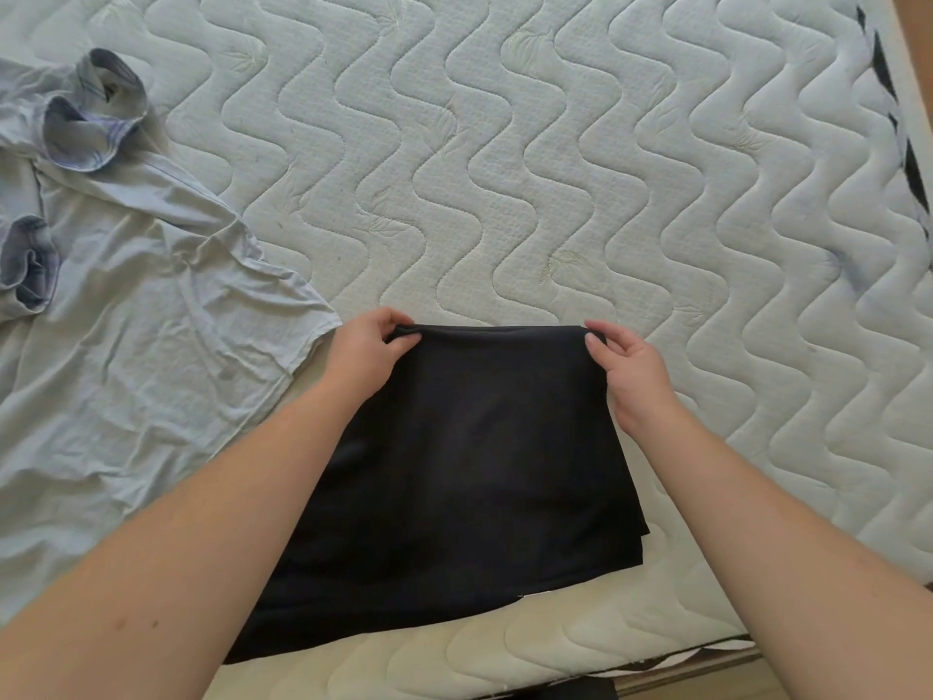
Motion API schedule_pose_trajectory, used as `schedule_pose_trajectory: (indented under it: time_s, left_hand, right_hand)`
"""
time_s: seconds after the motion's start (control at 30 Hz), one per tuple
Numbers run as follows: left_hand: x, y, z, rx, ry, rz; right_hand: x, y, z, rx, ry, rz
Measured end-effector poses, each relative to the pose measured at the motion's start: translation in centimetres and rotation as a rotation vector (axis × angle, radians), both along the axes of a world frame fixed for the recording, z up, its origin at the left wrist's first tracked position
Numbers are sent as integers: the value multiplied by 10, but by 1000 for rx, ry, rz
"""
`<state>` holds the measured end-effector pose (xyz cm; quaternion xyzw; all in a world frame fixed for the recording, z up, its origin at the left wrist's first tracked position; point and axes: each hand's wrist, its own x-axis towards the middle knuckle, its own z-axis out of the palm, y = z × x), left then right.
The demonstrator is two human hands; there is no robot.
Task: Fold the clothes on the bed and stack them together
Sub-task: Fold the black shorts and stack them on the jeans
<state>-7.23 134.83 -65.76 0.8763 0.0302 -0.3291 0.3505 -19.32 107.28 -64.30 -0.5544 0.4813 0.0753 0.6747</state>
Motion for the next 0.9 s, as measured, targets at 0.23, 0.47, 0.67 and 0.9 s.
schedule_pose_trajectory:
  time_s: [0.23, 0.47, 0.67, 0.9]
  left_hand:
    - [1, 0, -3, -23, -40, 68]
    - [1, 17, 0, 114, 46, -189]
    - [-12, 20, 12, -2, -26, -131]
    - [-57, 31, 38, 70, -176, -297]
  right_hand:
    - [6, -3, -6, -725, 78, 410]
    - [33, 30, -11, -1043, -51, 1377]
    - [63, 11, -7, -999, 24, 1463]
    - [28, 5, 18, -1164, -182, 1603]
